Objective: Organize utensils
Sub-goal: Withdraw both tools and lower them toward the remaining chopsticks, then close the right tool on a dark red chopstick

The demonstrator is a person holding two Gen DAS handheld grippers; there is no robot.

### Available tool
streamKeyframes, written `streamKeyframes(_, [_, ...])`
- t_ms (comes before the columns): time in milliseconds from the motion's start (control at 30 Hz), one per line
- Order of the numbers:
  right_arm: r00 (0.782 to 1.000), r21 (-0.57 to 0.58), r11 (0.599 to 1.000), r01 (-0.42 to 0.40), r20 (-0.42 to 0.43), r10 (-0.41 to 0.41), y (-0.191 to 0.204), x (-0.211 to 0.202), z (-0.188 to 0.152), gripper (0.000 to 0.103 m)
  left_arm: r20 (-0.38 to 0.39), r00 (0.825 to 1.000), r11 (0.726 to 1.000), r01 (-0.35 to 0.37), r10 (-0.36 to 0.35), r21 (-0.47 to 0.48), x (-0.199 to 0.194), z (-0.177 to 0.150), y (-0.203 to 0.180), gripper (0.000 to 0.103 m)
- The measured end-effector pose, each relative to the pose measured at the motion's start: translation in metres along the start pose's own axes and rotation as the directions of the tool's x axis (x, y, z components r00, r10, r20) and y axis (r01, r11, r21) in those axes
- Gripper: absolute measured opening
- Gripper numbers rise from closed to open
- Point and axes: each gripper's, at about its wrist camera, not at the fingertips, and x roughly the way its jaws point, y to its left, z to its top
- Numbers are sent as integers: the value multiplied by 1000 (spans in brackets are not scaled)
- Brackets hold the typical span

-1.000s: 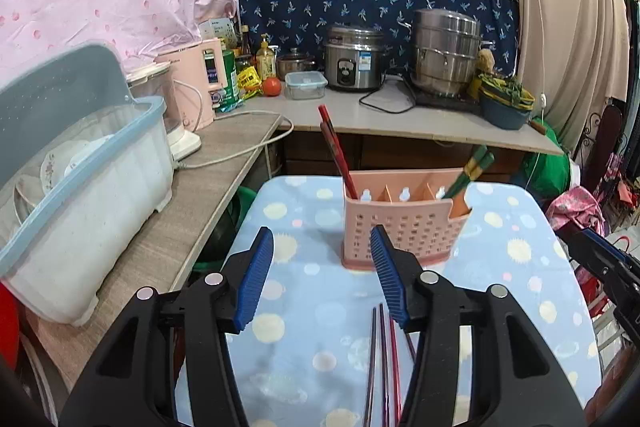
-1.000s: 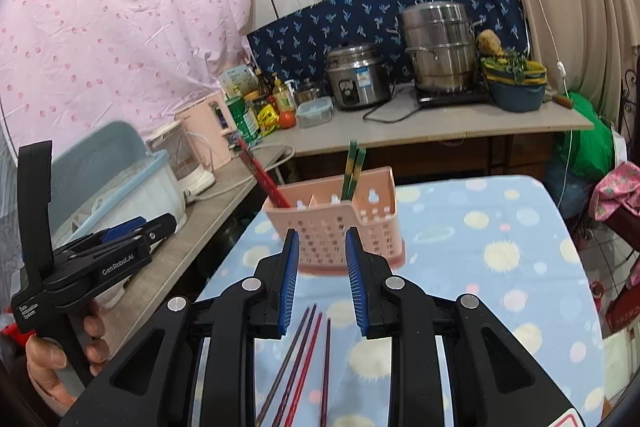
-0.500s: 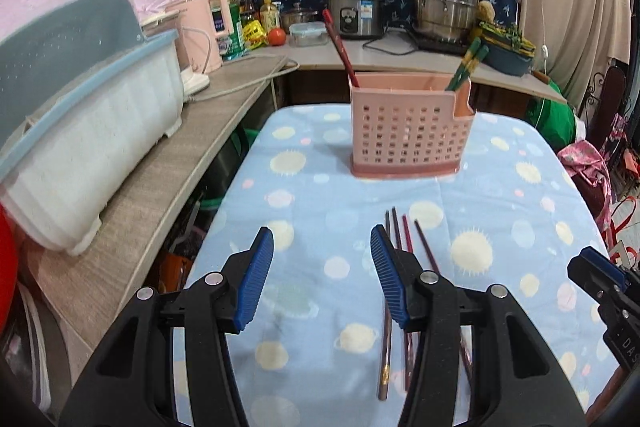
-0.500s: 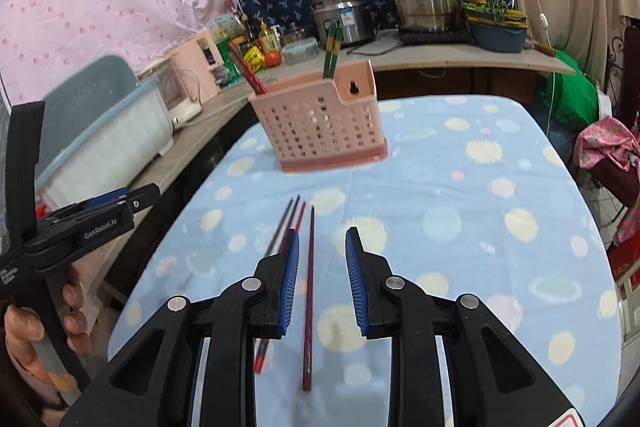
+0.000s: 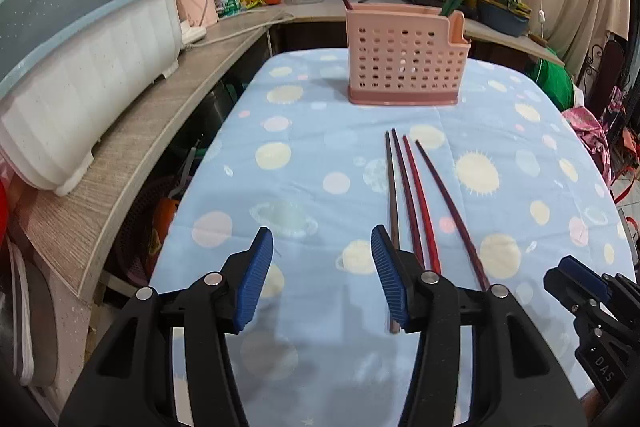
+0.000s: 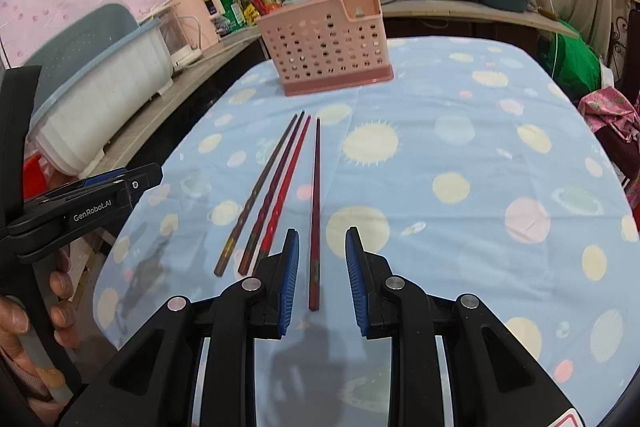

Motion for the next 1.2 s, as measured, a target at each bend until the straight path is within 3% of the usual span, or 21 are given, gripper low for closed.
streamKeyframes(333, [997, -18, 1000, 8, -77, -9, 11, 29, -18, 24, -69, 998, 1000, 5, -3, 26, 16, -29, -4, 51])
streamKeyframes(733, [992, -30, 999, 22, -120, -25, 16, 51, -25, 24, -97, 995, 999, 15, -11, 37, 22, -39, -6, 58])
streamKeyframes(1200, [993, -62, 997, 37, -111, -44, 21, 54, -25, 24, -118, 993, 999, 28, -23, 40, 27, -45, -9, 62])
